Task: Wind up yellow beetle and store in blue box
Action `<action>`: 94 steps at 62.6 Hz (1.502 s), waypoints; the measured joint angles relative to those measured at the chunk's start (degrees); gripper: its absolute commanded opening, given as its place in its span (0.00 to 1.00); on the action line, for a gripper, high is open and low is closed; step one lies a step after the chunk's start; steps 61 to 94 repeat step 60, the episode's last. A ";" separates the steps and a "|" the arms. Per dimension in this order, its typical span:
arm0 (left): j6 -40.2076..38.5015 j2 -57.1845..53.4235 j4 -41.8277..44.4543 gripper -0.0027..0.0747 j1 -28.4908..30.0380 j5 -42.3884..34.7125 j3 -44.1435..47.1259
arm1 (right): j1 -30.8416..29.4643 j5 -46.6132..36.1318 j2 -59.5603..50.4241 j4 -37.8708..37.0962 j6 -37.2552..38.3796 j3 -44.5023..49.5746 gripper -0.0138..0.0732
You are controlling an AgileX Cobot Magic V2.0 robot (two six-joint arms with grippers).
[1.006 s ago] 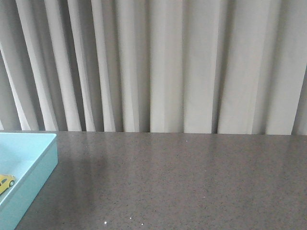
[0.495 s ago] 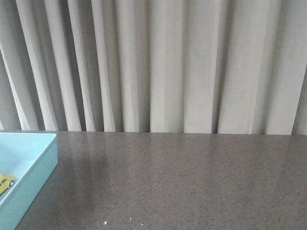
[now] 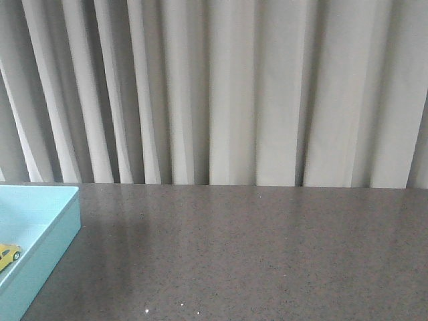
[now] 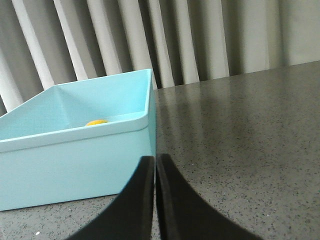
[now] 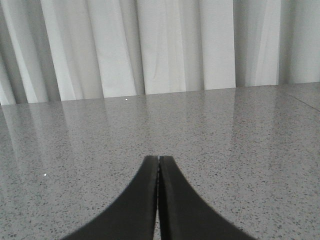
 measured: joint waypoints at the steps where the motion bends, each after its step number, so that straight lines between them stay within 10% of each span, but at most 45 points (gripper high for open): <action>1: 0.00 0.00 0.00 0.03 0.00 0.00 0.00 | 0.00 0.05 0.00 0.00 0.00 0.00 0.15; 94: 0.00 0.00 0.00 0.03 0.00 0.29 0.00 | 0.00 1.06 0.00 0.00 -0.22 0.00 0.15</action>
